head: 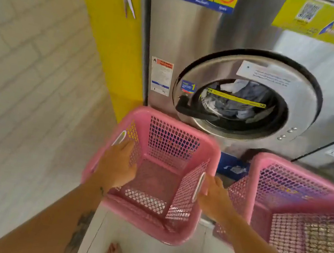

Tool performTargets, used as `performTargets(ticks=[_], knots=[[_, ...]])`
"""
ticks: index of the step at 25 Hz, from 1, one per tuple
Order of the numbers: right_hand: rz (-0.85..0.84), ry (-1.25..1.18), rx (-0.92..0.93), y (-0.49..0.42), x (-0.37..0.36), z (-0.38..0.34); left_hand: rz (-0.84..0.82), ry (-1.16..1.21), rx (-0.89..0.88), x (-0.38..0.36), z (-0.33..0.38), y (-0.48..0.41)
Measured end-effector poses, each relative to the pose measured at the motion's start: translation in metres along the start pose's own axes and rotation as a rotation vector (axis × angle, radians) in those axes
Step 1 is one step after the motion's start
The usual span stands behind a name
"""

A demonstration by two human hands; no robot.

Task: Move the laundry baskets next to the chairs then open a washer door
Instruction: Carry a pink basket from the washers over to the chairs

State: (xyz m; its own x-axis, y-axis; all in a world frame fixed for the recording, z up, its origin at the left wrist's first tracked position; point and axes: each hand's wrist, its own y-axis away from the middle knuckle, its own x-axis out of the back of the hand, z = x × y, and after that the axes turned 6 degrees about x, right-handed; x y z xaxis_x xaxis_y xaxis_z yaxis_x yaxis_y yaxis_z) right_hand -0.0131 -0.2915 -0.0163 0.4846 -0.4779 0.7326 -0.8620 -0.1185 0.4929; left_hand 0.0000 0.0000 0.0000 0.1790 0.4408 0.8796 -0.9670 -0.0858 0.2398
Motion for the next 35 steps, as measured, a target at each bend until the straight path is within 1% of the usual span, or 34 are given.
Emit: performTargets(ticks=[2,4,7,8,11,15,18,21,25,28,30,33,35], knots=[[0.129,-0.051,-0.069,-0.024,-0.026,-0.002,0.054,-0.112,-0.076,-0.004,-0.028,-0.042],[0.224,-0.015,-0.098,-0.037,-0.050,-0.001,0.089,-0.188,-0.088,-0.010,-0.057,-0.080],[0.352,0.133,-0.104,-0.058,-0.073,0.011,0.029,-0.285,-0.128,-0.041,-0.102,-0.109],[0.381,0.145,-0.097,-0.062,-0.075,0.011,0.023,-0.300,-0.150,-0.048,-0.115,-0.112],[0.416,0.113,-0.162,-0.066,-0.080,0.016,0.069,-0.193,-0.159,-0.063,-0.129,-0.110],[0.497,0.128,-0.142,-0.065,-0.091,0.020,0.148,-0.188,-0.160,-0.073,-0.127,-0.109],[0.511,0.106,-0.124,-0.063,-0.098,0.021,0.158,-0.164,-0.128,-0.079,-0.135,-0.102],[0.493,0.088,-0.080,-0.042,-0.109,0.024,0.164,-0.094,-0.094,-0.081,-0.146,-0.067],[0.473,0.109,-0.012,0.016,-0.141,0.039,0.183,-0.140,-0.099,-0.079,-0.158,0.013],[0.429,0.161,0.024,0.069,-0.158,0.054,0.230,-0.151,-0.048,-0.083,-0.154,0.084],[0.404,0.145,0.037,0.103,-0.166,0.061,0.239,-0.147,-0.042,-0.091,-0.154,0.127],[0.350,0.116,0.038,0.142,-0.178,0.069,0.171,-0.171,0.016,-0.109,-0.164,0.175],[0.316,0.107,0.047,0.153,-0.187,0.074,0.111,-0.190,0.064,-0.123,-0.172,0.194]])
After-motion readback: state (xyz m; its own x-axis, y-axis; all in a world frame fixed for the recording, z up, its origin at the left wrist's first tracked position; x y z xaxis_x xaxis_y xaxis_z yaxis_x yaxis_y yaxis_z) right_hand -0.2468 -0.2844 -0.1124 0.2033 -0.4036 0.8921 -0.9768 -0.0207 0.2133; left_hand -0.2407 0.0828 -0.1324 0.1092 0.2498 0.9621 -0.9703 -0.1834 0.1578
